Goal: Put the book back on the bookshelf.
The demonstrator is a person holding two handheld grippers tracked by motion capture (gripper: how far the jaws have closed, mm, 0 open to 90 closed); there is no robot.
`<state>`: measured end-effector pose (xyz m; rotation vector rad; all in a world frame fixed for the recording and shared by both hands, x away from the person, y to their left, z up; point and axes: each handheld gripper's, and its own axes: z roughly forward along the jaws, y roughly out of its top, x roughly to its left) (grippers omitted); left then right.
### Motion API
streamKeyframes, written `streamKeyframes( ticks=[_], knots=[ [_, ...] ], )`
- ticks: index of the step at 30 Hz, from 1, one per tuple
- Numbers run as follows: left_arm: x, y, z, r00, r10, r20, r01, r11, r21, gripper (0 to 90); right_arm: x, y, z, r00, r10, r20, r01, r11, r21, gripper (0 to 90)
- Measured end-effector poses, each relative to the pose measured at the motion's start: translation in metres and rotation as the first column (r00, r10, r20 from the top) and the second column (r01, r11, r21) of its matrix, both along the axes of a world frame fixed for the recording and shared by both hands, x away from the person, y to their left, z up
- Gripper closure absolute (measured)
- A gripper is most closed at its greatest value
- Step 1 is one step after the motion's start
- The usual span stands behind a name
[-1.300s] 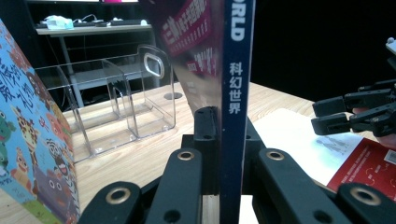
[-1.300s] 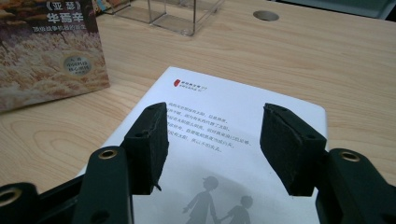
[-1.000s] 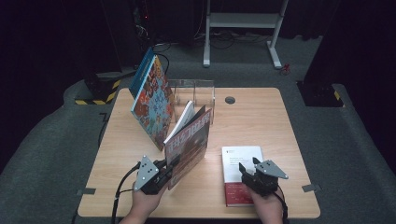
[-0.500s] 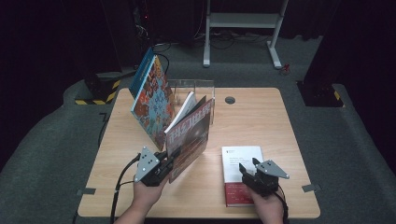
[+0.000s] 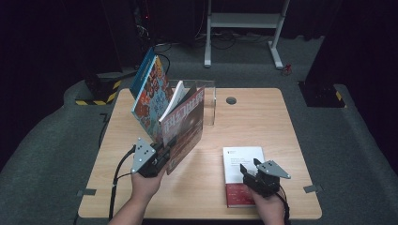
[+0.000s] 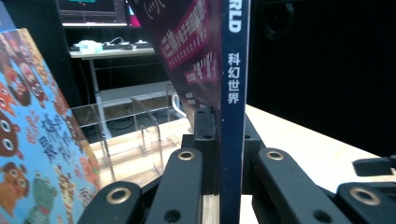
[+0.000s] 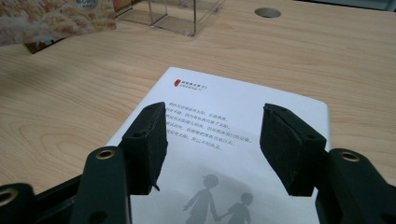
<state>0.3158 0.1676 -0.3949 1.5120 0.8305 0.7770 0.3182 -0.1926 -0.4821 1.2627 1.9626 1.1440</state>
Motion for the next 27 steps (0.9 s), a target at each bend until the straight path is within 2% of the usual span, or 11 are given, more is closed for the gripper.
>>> streamKeyframes(
  ticks=[22, 27],
  knots=[
    [0.019, 0.000, 0.003, 0.9984, 0.055, 0.015, -0.055, 0.9985, -0.001, 84.1, 0.000, 0.000, 0.000, 0.9998, 0.016, -0.014, -0.016, 1.000, 0.001, 38.9],
    [0.024, 0.001, 0.003, 0.9985, 0.054, 0.003, -0.054, 0.9985, -0.005, 84.2, 0.000, -0.001, 0.000, 0.9998, 0.015, -0.011, -0.015, 1.000, 0.005, 38.9]
  ],
)
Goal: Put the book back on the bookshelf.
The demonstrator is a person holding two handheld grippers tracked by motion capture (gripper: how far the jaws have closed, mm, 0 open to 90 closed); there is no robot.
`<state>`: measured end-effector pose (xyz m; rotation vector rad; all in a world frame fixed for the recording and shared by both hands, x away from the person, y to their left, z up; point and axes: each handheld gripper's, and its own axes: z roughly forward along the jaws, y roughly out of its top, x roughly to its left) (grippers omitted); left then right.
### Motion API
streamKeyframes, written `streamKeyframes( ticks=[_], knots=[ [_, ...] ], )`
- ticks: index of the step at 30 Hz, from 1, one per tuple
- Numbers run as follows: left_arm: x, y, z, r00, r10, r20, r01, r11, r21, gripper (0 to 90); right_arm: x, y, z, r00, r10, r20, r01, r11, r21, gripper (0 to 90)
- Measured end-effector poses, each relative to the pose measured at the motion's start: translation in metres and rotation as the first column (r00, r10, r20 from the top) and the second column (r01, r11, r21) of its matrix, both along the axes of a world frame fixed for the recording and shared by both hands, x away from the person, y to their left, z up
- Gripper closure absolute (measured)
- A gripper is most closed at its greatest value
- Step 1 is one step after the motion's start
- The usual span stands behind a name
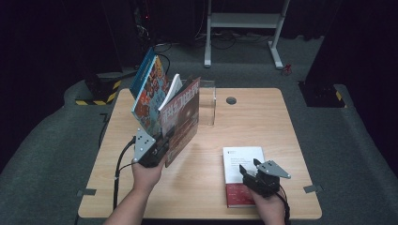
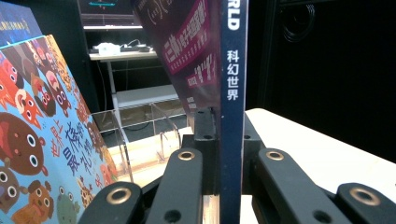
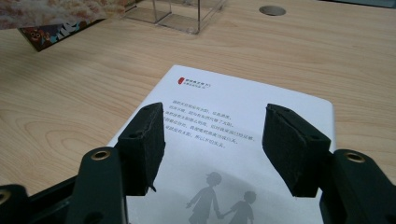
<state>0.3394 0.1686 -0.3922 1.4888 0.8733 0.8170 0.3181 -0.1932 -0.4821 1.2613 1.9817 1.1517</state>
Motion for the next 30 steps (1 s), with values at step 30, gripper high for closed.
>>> streamKeyframes(
  ticks=[30],
  knots=[
    [0.046, -0.001, 0.003, 0.9924, 0.114, -0.047, -0.112, 0.9933, 0.028, 84.1, 0.003, 0.000, 0.000, 0.9996, 0.016, -0.022, -0.016, 1.000, 0.005, 39.5]
  ],
)
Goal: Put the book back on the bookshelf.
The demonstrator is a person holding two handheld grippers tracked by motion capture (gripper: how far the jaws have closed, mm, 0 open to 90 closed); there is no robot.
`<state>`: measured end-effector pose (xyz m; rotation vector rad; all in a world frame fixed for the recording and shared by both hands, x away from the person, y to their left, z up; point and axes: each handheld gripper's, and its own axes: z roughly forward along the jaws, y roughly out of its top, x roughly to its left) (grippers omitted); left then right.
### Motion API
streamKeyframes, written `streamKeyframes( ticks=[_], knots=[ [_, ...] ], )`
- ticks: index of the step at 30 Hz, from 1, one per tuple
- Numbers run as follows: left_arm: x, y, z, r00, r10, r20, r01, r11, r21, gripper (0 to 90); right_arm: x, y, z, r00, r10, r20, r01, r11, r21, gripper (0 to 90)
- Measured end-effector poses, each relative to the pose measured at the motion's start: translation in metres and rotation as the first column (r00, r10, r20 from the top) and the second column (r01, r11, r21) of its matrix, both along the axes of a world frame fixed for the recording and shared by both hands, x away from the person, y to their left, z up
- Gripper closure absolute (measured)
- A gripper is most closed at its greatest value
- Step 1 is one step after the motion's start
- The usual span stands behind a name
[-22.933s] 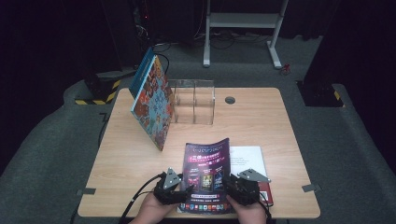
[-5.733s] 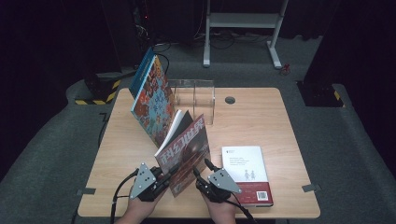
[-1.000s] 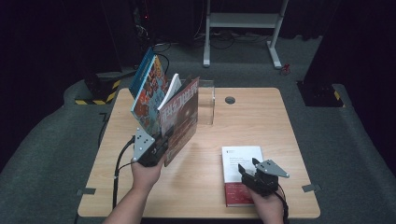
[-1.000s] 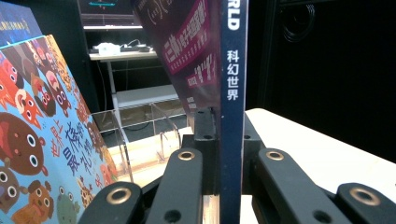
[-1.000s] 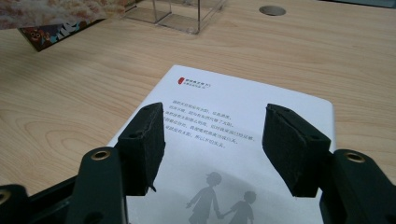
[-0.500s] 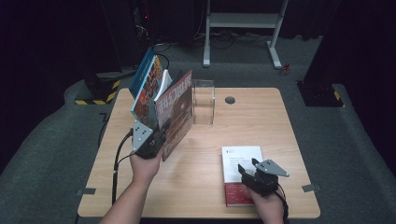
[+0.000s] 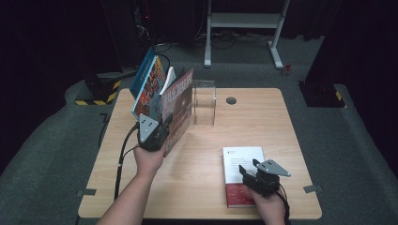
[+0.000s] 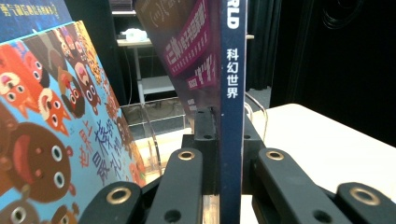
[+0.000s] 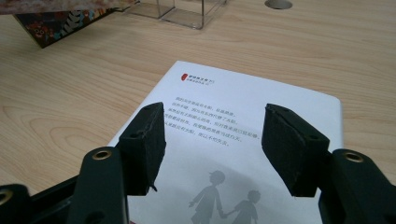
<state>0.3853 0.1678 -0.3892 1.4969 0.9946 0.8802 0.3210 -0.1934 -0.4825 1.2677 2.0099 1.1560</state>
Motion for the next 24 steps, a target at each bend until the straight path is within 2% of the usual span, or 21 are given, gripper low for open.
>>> streamKeyframes(
  ticks=[3, 13, 24],
  knots=[
    [0.006, -0.001, 0.002, 0.9999, 0.006, -0.011, -0.007, 0.9999, -0.010, 84.1, -0.001, 0.000, 0.000, 1.0000, 0.000, 0.008, 0.000, 1.000, -0.001, 39.5],
    [0.026, -0.009, 0.004, 0.9994, 0.033, -0.011, -0.033, 0.9995, 0.005, 84.1, 0.000, 0.000, 0.000, 1.0000, 0.000, -0.003, 0.000, 1.000, 0.005, 39.5],
    [0.053, -0.018, 0.006, 0.9978, 0.065, 0.012, -0.065, 0.9978, 0.012, 84.1, 0.001, -0.001, 0.000, 0.9999, -0.001, -0.011, 0.001, 1.000, 0.012, 39.7]
  ],
)
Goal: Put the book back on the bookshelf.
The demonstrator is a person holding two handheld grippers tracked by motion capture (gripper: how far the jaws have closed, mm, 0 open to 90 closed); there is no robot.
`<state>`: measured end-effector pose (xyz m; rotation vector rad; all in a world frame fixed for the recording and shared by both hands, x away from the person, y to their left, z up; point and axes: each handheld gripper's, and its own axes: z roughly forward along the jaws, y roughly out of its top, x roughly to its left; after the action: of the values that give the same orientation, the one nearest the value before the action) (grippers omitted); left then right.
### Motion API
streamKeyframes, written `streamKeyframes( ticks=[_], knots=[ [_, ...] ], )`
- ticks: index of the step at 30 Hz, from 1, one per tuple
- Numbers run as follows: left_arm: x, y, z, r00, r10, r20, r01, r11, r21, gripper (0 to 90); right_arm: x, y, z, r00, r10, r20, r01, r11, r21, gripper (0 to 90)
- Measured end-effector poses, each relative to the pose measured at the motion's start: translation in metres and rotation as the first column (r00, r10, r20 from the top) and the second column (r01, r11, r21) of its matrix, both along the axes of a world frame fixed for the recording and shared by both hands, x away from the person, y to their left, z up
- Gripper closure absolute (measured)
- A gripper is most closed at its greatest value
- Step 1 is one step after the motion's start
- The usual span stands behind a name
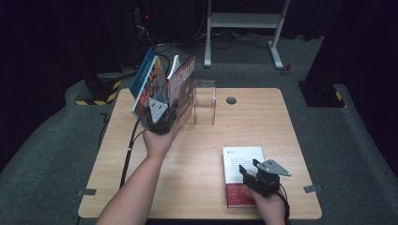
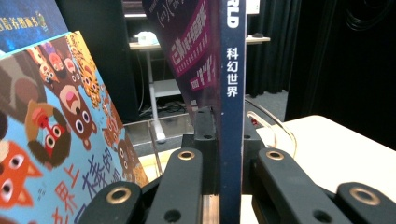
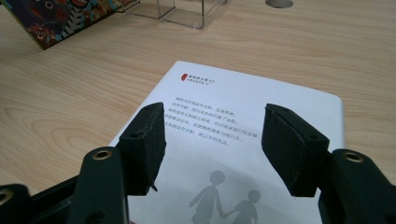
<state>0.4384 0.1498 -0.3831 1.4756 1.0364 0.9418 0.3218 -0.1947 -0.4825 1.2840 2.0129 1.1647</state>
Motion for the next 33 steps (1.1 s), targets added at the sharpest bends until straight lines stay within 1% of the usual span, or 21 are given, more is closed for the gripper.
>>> streamKeyframes(
  ticks=[8, 11, 13, 21, 25, 32, 33],
  knots=[
    [0.016, -0.002, -0.003, 0.9997, 0.023, 0.008, -0.023, 0.9997, -0.007, 84.1, 0.000, -0.001, 0.000, 1.0000, 0.002, 0.000, -0.002, 1.000, 0.010, 39.6],
    [0.022, -0.003, -0.005, 0.9997, 0.026, 0.003, -0.026, 0.9995, -0.018, 84.1, 0.000, -0.001, 0.000, 1.0000, 0.000, 0.000, 0.000, 1.000, 0.008, 39.6],
    [0.026, -0.005, -0.007, 0.9996, 0.028, 0.000, -0.028, 0.9994, -0.019, 84.1, 0.000, -0.001, 0.000, 1.0000, -0.001, 0.000, 0.001, 1.000, 0.009, 39.6],
    [0.042, -0.009, -0.010, 0.9986, 0.052, 0.012, -0.052, 0.9982, -0.029, 84.1, 0.001, -0.001, 0.000, 1.0000, -0.002, -0.003, 0.002, 1.000, 0.011, 39.6],
    [0.050, -0.011, -0.012, 0.9979, 0.064, 0.014, -0.063, 0.9976, -0.027, 84.1, 0.001, -0.001, 0.000, 1.0000, -0.002, -0.005, 0.002, 1.000, 0.011, 39.6],
    [0.059, -0.016, -0.018, 0.9972, 0.074, 0.010, -0.074, 0.9968, -0.032, 84.1, 0.001, -0.001, 0.000, 1.0000, -0.002, -0.006, 0.002, 1.000, 0.012, 39.6],
    [0.060, -0.017, -0.020, 0.9971, 0.075, 0.010, -0.075, 0.9965, -0.039, 84.1, 0.001, -0.001, 0.000, 1.0000, -0.002, -0.004, 0.002, 1.000, 0.012, 39.6]
  ],
)
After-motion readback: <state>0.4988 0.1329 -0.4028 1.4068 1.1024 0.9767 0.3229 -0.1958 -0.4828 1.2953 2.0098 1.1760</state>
